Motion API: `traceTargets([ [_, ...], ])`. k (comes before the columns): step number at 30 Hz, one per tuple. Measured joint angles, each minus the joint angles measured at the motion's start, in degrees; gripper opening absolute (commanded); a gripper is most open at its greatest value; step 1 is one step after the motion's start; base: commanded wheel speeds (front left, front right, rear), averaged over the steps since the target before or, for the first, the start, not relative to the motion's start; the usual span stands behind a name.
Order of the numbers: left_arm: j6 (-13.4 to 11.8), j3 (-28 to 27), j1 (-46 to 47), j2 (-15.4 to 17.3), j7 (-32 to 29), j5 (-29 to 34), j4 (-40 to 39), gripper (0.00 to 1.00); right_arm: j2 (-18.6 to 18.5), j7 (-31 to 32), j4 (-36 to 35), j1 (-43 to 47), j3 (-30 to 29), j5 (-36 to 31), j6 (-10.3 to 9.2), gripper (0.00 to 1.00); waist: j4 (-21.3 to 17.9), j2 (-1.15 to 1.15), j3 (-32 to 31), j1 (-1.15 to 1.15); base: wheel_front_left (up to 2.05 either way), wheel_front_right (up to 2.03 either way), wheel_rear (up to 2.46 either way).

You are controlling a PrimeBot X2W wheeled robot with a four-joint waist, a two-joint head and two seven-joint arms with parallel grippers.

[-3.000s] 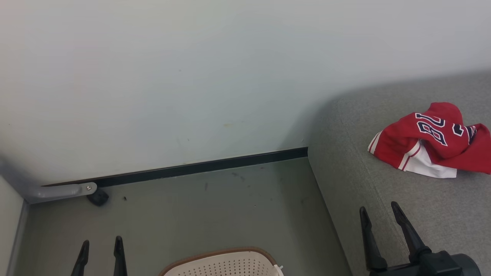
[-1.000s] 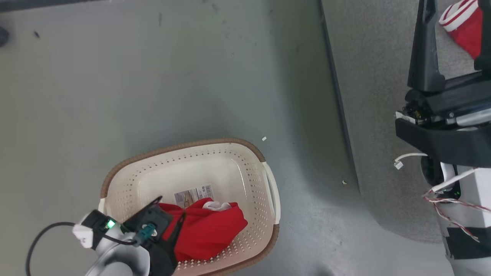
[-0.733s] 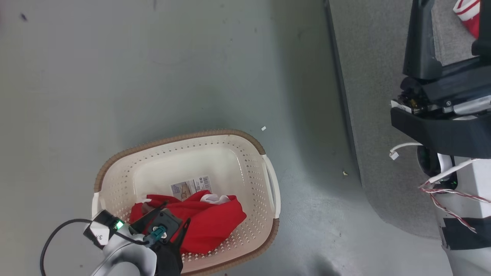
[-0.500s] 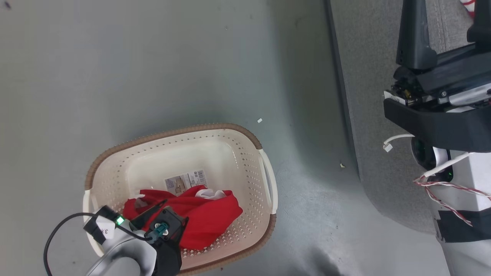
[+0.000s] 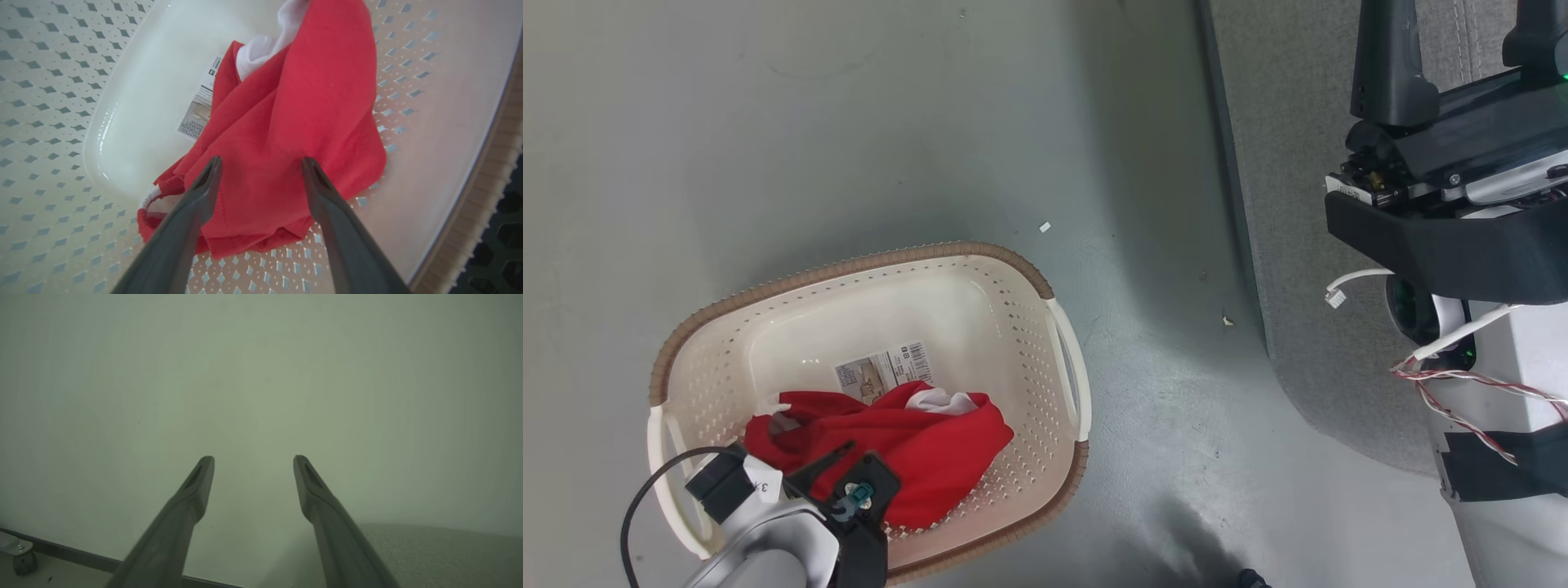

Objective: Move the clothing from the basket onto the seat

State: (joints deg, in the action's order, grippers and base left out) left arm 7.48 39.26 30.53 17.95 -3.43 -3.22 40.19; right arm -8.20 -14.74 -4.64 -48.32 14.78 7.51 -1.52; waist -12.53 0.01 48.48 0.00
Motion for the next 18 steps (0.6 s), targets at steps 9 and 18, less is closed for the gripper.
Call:
traceTargets([
  [9,0.1,2.3,3.0,0.3,0.0,0.3,3.1,0.63,0.6,0.0,0.6,-0.5,0.2,0.0,0.0,1.0,-1.2,-0.01,1.2,0.0,0.0,0.0,0.0],
  [18,0.1,4.3,3.9,0.0,0.4,0.1,5.8,0.0,0.6,0.0,1.6,-0.5,0.0,0.0,0.0,1.0,-1.6,-0.01,0.9,0.0,0.0,0.0,0.0],
])
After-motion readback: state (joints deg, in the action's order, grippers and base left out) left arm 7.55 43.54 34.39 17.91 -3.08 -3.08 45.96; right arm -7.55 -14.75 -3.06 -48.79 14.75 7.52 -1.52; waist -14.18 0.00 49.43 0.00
